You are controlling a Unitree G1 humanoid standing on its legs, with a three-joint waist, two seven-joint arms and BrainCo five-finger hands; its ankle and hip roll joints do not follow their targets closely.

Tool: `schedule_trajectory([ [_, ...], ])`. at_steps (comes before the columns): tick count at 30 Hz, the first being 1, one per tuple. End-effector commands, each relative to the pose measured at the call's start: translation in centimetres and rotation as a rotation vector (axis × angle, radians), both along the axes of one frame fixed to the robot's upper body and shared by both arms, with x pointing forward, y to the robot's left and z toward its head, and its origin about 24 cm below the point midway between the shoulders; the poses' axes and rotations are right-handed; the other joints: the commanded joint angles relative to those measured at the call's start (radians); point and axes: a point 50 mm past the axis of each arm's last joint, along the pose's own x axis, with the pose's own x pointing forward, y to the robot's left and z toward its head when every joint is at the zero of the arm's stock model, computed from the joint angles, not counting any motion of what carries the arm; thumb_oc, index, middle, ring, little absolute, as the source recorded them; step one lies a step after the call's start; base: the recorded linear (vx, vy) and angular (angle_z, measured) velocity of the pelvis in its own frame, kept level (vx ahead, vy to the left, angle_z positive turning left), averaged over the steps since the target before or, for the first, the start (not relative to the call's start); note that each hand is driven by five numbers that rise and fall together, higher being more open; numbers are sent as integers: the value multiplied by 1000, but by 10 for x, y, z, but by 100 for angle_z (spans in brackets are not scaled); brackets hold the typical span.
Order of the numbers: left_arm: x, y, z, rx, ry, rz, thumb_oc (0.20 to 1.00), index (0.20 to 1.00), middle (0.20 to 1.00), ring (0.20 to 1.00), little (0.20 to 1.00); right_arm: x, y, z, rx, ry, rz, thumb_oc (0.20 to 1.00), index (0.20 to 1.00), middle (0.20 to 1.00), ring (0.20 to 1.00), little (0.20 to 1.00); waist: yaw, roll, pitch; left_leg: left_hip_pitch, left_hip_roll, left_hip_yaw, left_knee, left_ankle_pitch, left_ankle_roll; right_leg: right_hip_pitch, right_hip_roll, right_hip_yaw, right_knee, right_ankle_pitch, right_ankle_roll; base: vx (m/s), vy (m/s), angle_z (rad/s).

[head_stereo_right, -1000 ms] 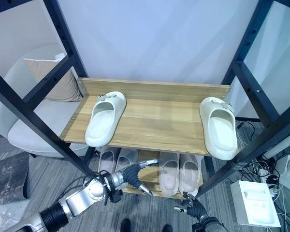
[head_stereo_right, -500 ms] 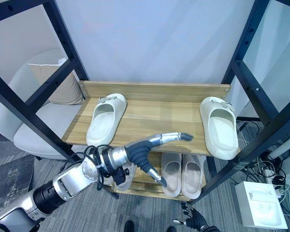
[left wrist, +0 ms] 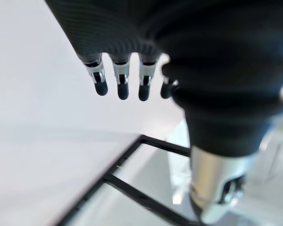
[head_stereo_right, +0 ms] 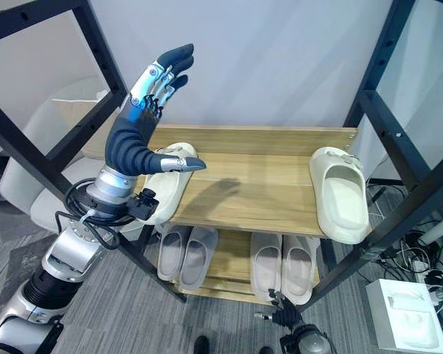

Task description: Arrange the slippers neatly on the shoe rack.

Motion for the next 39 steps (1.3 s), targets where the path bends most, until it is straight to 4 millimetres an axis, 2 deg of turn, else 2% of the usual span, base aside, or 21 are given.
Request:
schedule_trajectory([
  [1, 7, 16, 14, 30, -124, 174, 1000, 1000, 1000, 1000, 1000, 48, 18, 23, 31, -191, -38, 1000, 1000, 1000, 1000, 1000, 42, -58, 2, 51, -30, -9, -8, -71, -36, 39, -54, -31, 0, -33, 74, 27, -5, 25],
  [2, 15, 32, 9, 124, -141, 334, 1000, 1000, 1000, 1000, 1000, 39, 11, 26, 28, -177, -25, 1000, 1000, 1000, 1000, 1000, 35, -63, 6, 56, -26, -5, -8, -79, -37, 41, -50, -25, 0, -39, 73, 42, 13, 15],
  [3, 29, 33, 9, 220, -220, 461, 1000, 1000, 1000, 1000, 1000, 10, -7, 10, -102, -116, 15, 1000, 1000, 1000, 1000, 1000, 18, -54, 3, 59, -25, 4, -8, -82, -33, 38, -48, -20, 0, -36, 76, 22, 16, 7],
  [4, 30, 32, 9, 220, -224, 461, 1000, 1000, 1000, 1000, 1000, 11, -6, 10, -101, -120, 14, 1000, 1000, 1000, 1000, 1000, 19, -56, 3, 56, -26, 3, -8, -78, -31, 35, -50, -21, 0, -33, 76, 0, 0, 0],
  [5, 31, 32, 17, 274, -257, 497, 1000, 1000, 1000, 1000, 1000, 31, 2, 14, -8, -119, -70, 1000, 1000, 1000, 1000, 1000, 22, -58, 0, 56, -26, 0, -8, -78, -32, 37, -50, -23, 0, -34, 76, 11, 6, 5],
  [6, 29, 39, 10, 381, -327, 594, 1000, 1000, 1000, 1000, 1000, 42, 15, 21, 32, -173, -47, 1000, 1000, 1000, 1000, 1000, 37, -58, 0, 59, -25, -6, -8, -81, -31, 39, -47, -22, 0, -38, 74, 26, -1, -9],
  [8, 33, 38, 8, 418, -355, 639, 1000, 1000, 1000, 1000, 1000, 40, 19, 18, 40, -158, -37, 1000, 1000, 1000, 1000, 1000, 35, -60, -2, 57, -26, -4, -8, -81, -30, 36, -47, -21, 0, -38, 75, 13, 2, -9],
  [11, 56, 41, 5, 585, -395, 793, 1000, 1000, 1000, 1000, 1000, 51, 31, 28, 76, -213, -1, 1000, 1000, 1000, 1000, 1000, 19, -59, 1, 59, -26, 6, -8, -85, -27, 29, -44, -6, 0, -36, 76, 11, 15, 4],
  [17, 69, 48, -4, 703, -391, 874, 1000, 1000, 1000, 1000, 1000, 53, 37, 34, 111, -240, 12, 1000, 1000, 1000, 1000, 1000, 4, -60, 4, 56, -25, 14, -8, -87, -24, 22, -43, 5, 0, -34, 77, 10, 6, -9],
  [19, 73, 51, -13, 751, -362, 899, 1000, 1000, 1000, 1000, 1000, 53, 39, 35, 121, -248, 14, 1000, 1000, 1000, 1000, 1000, -4, -60, 5, 56, -25, 19, -8, -88, -21, 17, -42, 10, 0, -34, 76, 8, 8, -2],
  [32, 88, 68, -45, 983, -270, 947, 1000, 1000, 1000, 1000, 1000, 55, 34, 43, 133, -286, 16, 1000, 1000, 1000, 1000, 1000, -23, -64, 13, 59, -27, 33, -8, -95, -15, 10, -39, 27, 0, -34, 78, 4, 3, -4],
  [39, 107, 74, -57, 1094, -205, 995, 1000, 1000, 1000, 1000, 1000, 59, 35, 49, 138, -308, 35, 1000, 1000, 1000, 1000, 1000, -46, -67, 22, 54, -26, 42, -8, -97, -12, -3, -38, 39, 0, -28, 81, 0, 0, 0],
])
